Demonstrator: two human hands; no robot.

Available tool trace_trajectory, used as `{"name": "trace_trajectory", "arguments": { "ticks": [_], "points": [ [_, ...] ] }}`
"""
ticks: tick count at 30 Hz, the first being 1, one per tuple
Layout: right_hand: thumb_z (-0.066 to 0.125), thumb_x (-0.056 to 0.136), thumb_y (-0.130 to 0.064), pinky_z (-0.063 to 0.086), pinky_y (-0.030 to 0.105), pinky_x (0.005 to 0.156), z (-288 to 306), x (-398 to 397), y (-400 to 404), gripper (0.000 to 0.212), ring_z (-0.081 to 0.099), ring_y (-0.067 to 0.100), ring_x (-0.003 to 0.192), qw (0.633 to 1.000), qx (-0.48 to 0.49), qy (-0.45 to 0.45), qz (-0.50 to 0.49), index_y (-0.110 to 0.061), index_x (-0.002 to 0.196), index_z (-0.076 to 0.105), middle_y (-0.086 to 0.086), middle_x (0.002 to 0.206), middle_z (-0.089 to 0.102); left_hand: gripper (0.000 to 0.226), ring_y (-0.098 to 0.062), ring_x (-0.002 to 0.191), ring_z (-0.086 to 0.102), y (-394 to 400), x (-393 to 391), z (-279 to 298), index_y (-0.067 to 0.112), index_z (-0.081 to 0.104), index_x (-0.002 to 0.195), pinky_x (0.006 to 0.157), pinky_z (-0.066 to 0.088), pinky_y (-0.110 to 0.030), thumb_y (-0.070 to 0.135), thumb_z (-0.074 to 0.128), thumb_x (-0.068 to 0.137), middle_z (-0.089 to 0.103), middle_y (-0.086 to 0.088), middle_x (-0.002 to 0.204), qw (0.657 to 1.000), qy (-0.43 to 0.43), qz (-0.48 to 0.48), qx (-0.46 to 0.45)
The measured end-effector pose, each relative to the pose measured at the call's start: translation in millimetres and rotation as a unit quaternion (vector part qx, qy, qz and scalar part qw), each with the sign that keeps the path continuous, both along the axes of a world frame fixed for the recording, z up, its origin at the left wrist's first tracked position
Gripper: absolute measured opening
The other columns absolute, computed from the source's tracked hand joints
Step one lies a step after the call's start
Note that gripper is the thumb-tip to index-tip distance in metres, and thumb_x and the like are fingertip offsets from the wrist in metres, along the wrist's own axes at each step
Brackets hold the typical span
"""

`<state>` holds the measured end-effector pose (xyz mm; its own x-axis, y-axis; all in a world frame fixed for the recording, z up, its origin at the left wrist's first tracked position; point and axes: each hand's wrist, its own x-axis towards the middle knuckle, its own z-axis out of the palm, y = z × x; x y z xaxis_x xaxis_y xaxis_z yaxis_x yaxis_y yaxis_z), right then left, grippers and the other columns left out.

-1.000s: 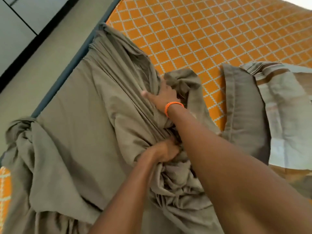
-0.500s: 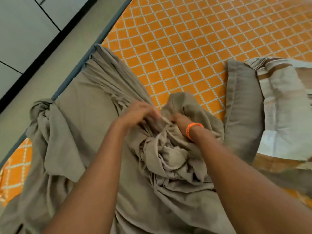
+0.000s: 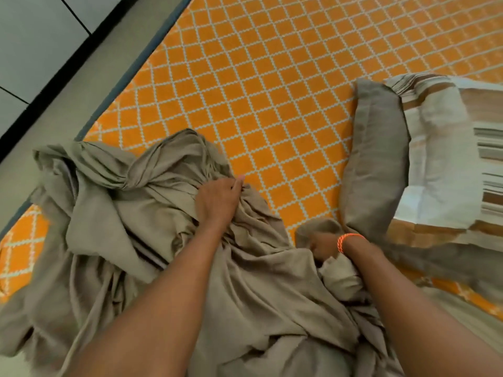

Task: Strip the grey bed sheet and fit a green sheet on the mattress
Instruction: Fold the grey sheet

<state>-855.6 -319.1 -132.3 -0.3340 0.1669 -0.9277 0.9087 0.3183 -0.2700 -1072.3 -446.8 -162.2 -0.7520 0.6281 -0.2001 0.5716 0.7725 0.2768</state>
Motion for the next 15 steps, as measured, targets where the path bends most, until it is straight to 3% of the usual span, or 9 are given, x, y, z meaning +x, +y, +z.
{"name": "trace_trajectory", "arguments": {
  "ticks": [2, 4, 6, 7, 9, 10, 12, 13, 15],
  "points": [
    [0.061, 0.087, -0.016, 0.051, 0.027, 0.072, 5.5, -7.9, -2.7, 0.019, 0.069, 0.025, 0.086, 0.995, 0.046, 0.086, -0.015, -0.015, 0.09, 0.08, 0.013, 0.099, 0.078, 0.06, -0.037, 0.077, 0.064, 10.3, 26.8, 0.7, 0.014, 0.057, 0.066, 0.06, 0.035, -0.039, 0.056, 0.042, 0.105, 0.067, -0.016, 0.079, 0.996, -0.091, 0.002, -0.009],
    [0.061, 0.071, -0.027, 0.046, 0.027, 0.062, 9.7, -21.5, -4.1, 0.012, 0.064, 0.017, 0.071, 0.958, 0.118, 0.218, -0.147, -0.027, 0.07, 0.073, -0.001, 0.073, 0.072, 0.042, -0.034, 0.091, 0.067, 20.6, 53.0, 7.4, 0.012, 0.066, 0.079, 0.066, 0.036, -0.038, 0.042, 0.047, 0.103, 0.07, -0.019, 0.095, 0.971, -0.218, -0.092, -0.037],
    [0.059, 0.076, -0.022, 0.043, 0.025, 0.066, 7.5, -29.2, -3.6, 0.016, 0.062, 0.014, 0.077, 0.887, 0.208, 0.332, -0.244, -0.025, 0.084, 0.073, -0.003, 0.087, 0.071, 0.022, -0.022, 0.087, 0.064, 20.5, 89.5, 19.0, 0.011, 0.07, 0.1, 0.069, 0.043, -0.034, 0.028, 0.057, 0.094, 0.066, -0.011, 0.096, 0.898, -0.403, -0.144, -0.103],
    [0.059, 0.079, -0.017, 0.044, 0.024, 0.071, 7.3, -28.9, -7.2, 0.023, 0.062, 0.013, 0.085, 0.868, 0.224, 0.355, -0.264, -0.026, 0.095, 0.073, -0.004, 0.099, 0.071, 0.019, -0.019, 0.076, 0.059, 13.8, 108.8, 22.9, 0.017, 0.067, 0.099, 0.067, 0.045, -0.03, 0.03, 0.06, 0.087, 0.063, -0.006, 0.09, 0.854, -0.479, -0.132, -0.156],
    [0.059, 0.084, -0.011, 0.045, 0.025, 0.086, 5.2, -22.1, -17.0, 0.036, 0.061, 0.013, 0.101, 0.875, 0.195, 0.37, -0.244, -0.028, 0.113, 0.071, -0.004, 0.12, 0.068, 0.012, -0.017, 0.059, 0.048, 1.7, 129.0, 31.1, 0.021, 0.059, 0.09, 0.06, 0.044, -0.03, 0.033, 0.061, 0.091, 0.054, -0.004, 0.076, 0.762, -0.558, -0.116, -0.308],
    [0.059, 0.087, -0.006, 0.045, 0.025, 0.091, 3.3, -17.1, -23.3, 0.041, 0.061, 0.015, 0.107, 0.89, 0.159, 0.367, -0.219, -0.027, 0.119, 0.07, -0.003, 0.127, 0.067, 0.014, -0.017, 0.056, 0.049, 0.0, 129.4, 34.1, 0.017, 0.059, 0.091, 0.059, 0.045, -0.03, 0.029, 0.058, 0.097, 0.054, -0.005, 0.075, 0.733, -0.569, -0.126, -0.351],
    [0.054, 0.091, 0.003, 0.043, 0.022, 0.093, -4.9, -4.0, -38.3, 0.044, 0.062, 0.018, 0.113, 0.929, 0.089, 0.322, -0.157, -0.018, 0.125, 0.072, 0.003, 0.128, 0.069, 0.022, -0.022, 0.06, 0.062, 6.7, 110.5, 43.5, 0.003, 0.068, 0.102, 0.06, 0.056, -0.031, 0.022, 0.057, 0.101, 0.065, -0.011, 0.084, 0.739, -0.565, -0.118, -0.348],
    [0.05, 0.09, 0.006, 0.044, 0.021, 0.088, -6.4, 2.9, -42.5, 0.044, 0.063, 0.019, 0.11, 0.95, 0.064, 0.284, -0.118, -0.014, 0.121, 0.075, 0.005, 0.121, 0.072, 0.028, -0.026, 0.065, 0.069, 11.1, 98.2, 48.8, -0.003, 0.073, 0.102, 0.063, 0.06, -0.033, 0.021, 0.057, 0.101, 0.071, -0.014, 0.089, 0.767, -0.552, -0.111, -0.307],
    [0.044, 0.087, 0.008, 0.052, 0.029, 0.078, -4.0, 11.6, -43.9, 0.047, 0.067, 0.024, 0.097, 0.98, 0.025, 0.196, -0.029, -0.01, 0.109, 0.08, 0.009, 0.107, 0.076, 0.041, -0.033, 0.066, 0.07, 14.2, 75.6, 55.1, -0.002, 0.075, 0.078, 0.062, 0.055, -0.038, 0.022, 0.055, 0.104, 0.073, -0.014, 0.076, 0.89, -0.433, -0.087, -0.111]
  ]
}}
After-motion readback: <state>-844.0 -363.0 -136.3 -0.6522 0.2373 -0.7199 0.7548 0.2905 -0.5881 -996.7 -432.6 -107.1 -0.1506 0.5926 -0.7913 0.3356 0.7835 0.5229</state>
